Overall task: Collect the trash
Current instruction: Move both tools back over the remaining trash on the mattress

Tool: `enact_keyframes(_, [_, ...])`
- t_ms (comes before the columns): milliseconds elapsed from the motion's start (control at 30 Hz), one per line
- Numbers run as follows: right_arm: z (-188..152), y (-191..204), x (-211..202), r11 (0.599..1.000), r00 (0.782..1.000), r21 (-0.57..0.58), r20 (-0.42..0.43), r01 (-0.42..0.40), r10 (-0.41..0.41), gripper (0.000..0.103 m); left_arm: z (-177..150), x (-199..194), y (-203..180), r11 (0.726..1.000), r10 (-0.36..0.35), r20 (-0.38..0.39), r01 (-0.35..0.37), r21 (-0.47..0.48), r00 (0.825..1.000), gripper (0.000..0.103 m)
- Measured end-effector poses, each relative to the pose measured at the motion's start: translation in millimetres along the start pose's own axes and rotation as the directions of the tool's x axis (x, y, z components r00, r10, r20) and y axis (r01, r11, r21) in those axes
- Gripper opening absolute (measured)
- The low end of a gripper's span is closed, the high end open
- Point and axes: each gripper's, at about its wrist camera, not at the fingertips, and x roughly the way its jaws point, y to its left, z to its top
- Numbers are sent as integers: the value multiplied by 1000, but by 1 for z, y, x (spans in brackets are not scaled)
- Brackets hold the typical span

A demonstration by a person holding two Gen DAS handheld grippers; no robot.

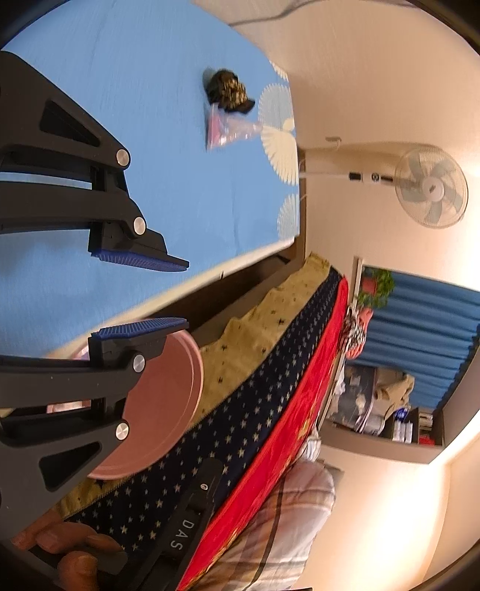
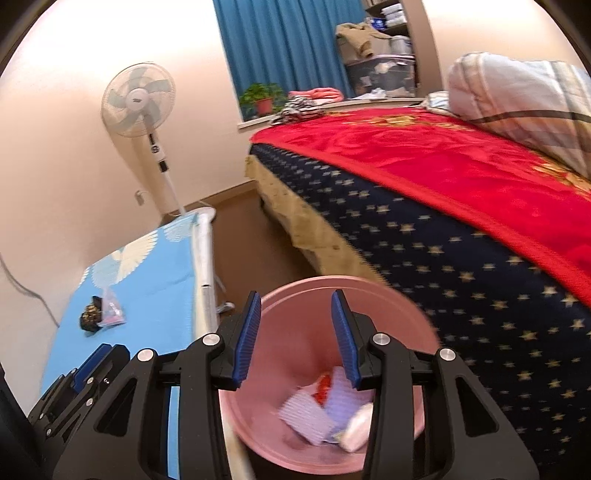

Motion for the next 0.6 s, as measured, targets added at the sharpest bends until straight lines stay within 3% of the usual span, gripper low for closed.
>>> enact_keyframes(267, [-11,55,28,989,989,-28,-31,-144,143,31,6,-4,60,985,147,23,-144,-95,989,26])
enact_keyframes(600, [-25,130,78,946,941,-20,-114,-322,318,29,14,3,141,925,312,5,-303,-228,950,26])
